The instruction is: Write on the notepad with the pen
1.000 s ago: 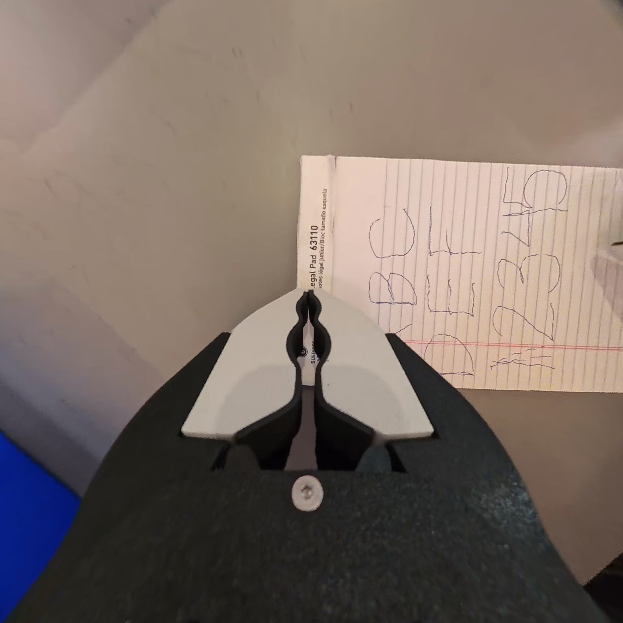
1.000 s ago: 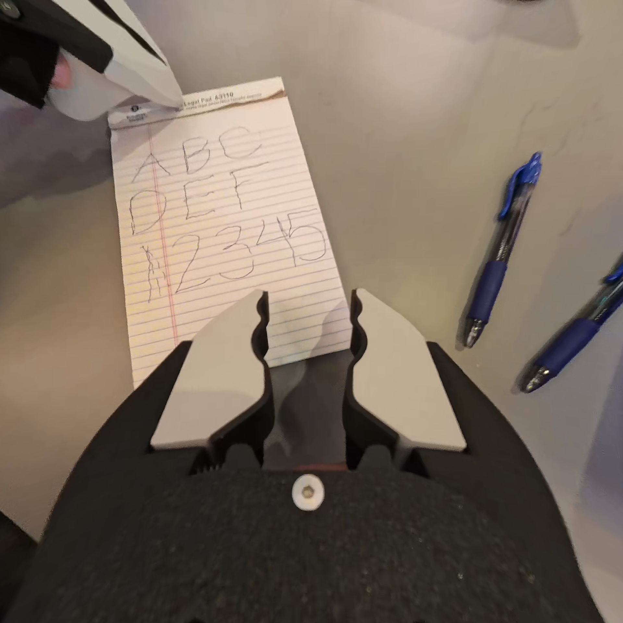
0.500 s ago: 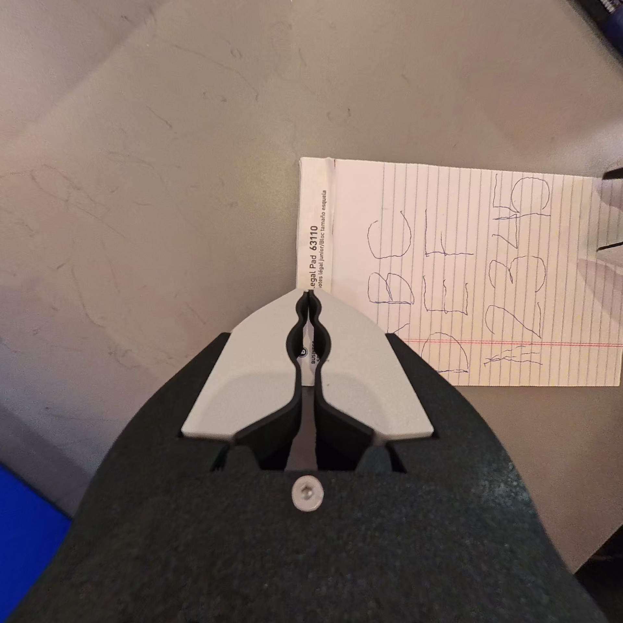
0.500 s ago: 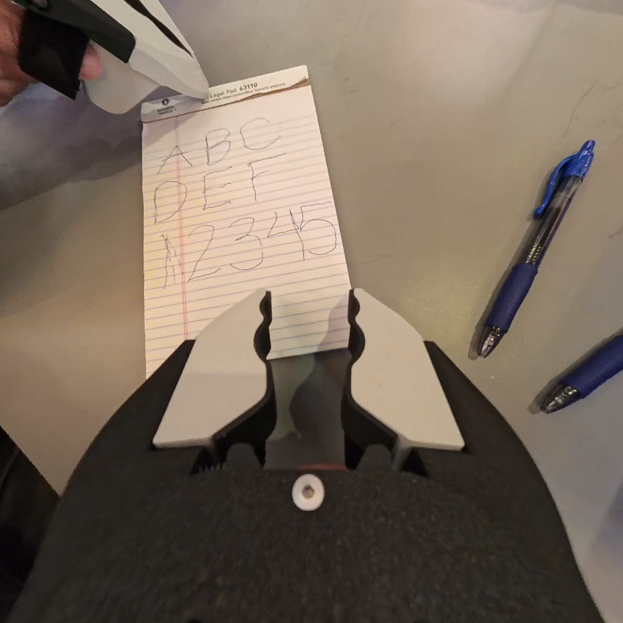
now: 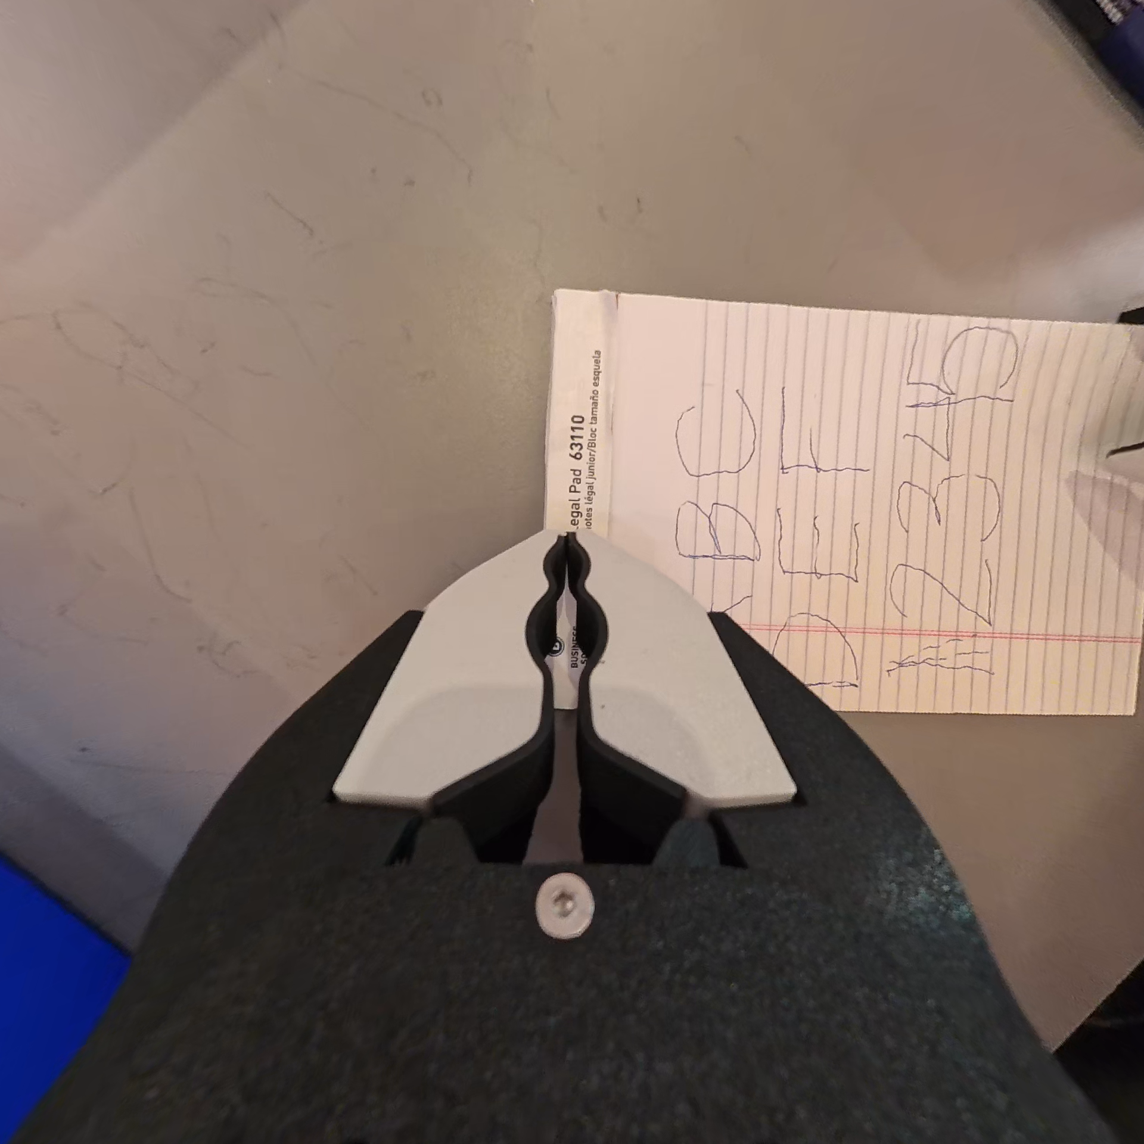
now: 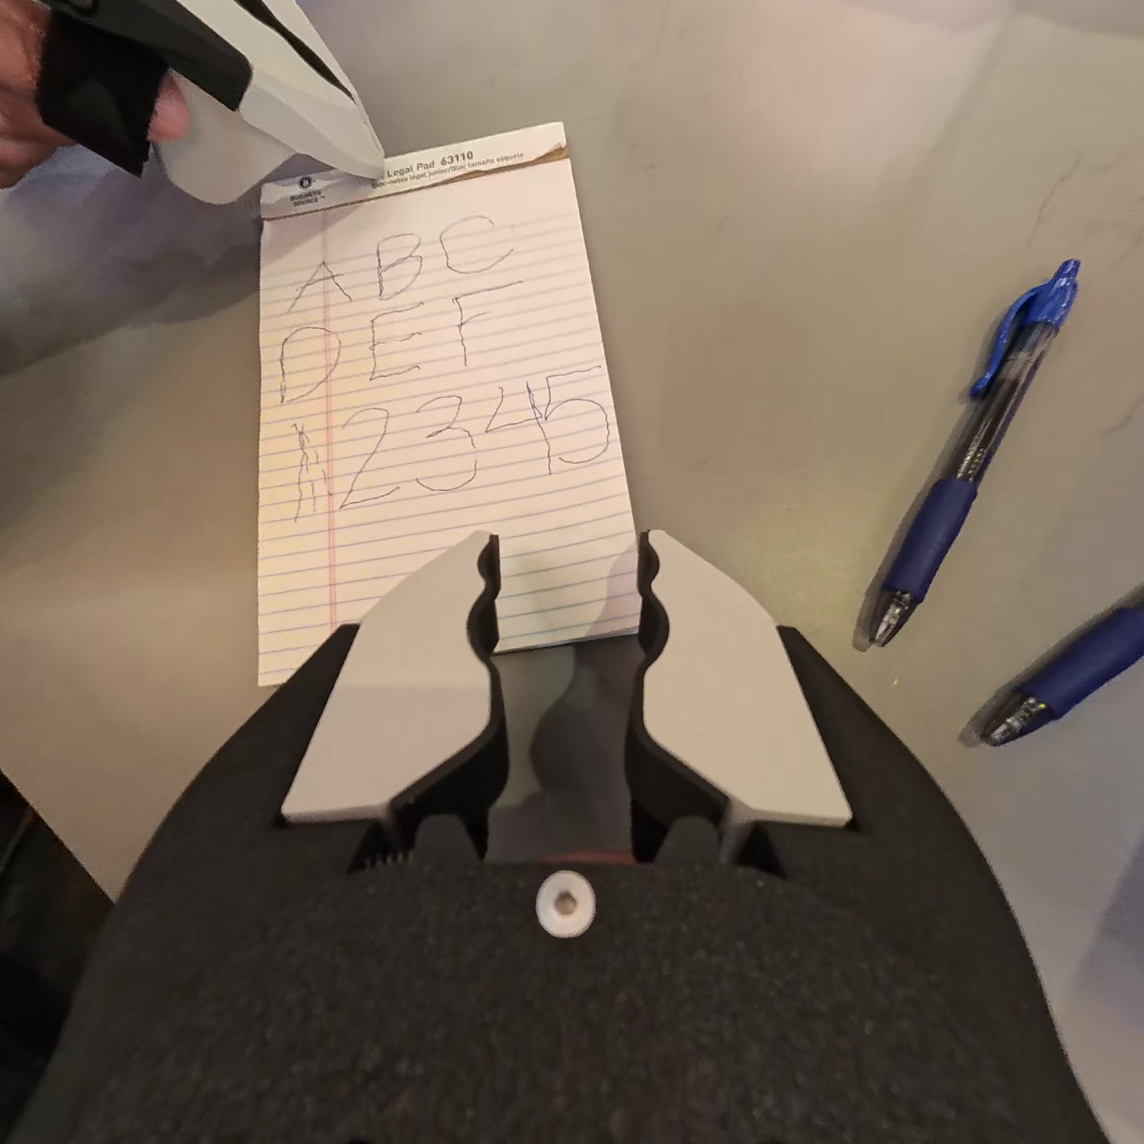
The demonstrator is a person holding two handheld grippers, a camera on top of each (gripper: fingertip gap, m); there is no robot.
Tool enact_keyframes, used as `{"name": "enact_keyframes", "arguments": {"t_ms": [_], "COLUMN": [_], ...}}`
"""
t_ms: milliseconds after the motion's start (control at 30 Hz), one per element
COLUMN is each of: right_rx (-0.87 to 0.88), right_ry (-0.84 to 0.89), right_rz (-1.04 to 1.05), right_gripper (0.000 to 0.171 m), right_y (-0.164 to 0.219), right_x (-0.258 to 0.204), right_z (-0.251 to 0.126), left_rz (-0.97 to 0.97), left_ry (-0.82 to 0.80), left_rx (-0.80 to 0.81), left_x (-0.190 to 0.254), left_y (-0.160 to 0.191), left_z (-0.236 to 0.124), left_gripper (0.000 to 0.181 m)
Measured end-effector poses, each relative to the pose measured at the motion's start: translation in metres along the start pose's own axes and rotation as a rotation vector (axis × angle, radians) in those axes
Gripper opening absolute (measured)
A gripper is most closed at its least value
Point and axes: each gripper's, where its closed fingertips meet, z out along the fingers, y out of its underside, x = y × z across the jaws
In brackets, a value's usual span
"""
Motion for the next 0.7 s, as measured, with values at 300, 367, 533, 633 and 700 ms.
{"name": "enact_keyframes", "arguments": {"t_ms": [300,367,533,633,700], "right_rx": [-0.015,-0.016,-0.005,-0.023,-0.040], "right_ry": [-0.006,-0.025,-0.009,-0.015,-0.020], "right_rz": [0.009,0.026,0.025,0.017,0.009], "right_gripper": [0.042,0.042,0.043,0.044,0.043], "right_y": [0.007,0.008,0.011,0.013,0.015], "right_x": [-0.004,-0.007,-0.003,-0.001,-0.002], "right_z": [-0.003,-0.005,-0.007,-0.003,-0.001], "left_rz": [-0.001,0.000,0.002,0.005,0.005], "left_ry": [0.001,0.001,0.001,-0.003,-0.005], "left_rx": [0.002,0.003,0.004,0.002,0.002], "left_x": [0.001,0.001,0.001,0.001,0.001], "left_y": [0.000,0.000,0.000,0.000,0.000], "left_z": [0.000,0.000,0.000,0.000,0.000], "left_gripper": [0.000,0.000,0.000,0.000,0.000]}}
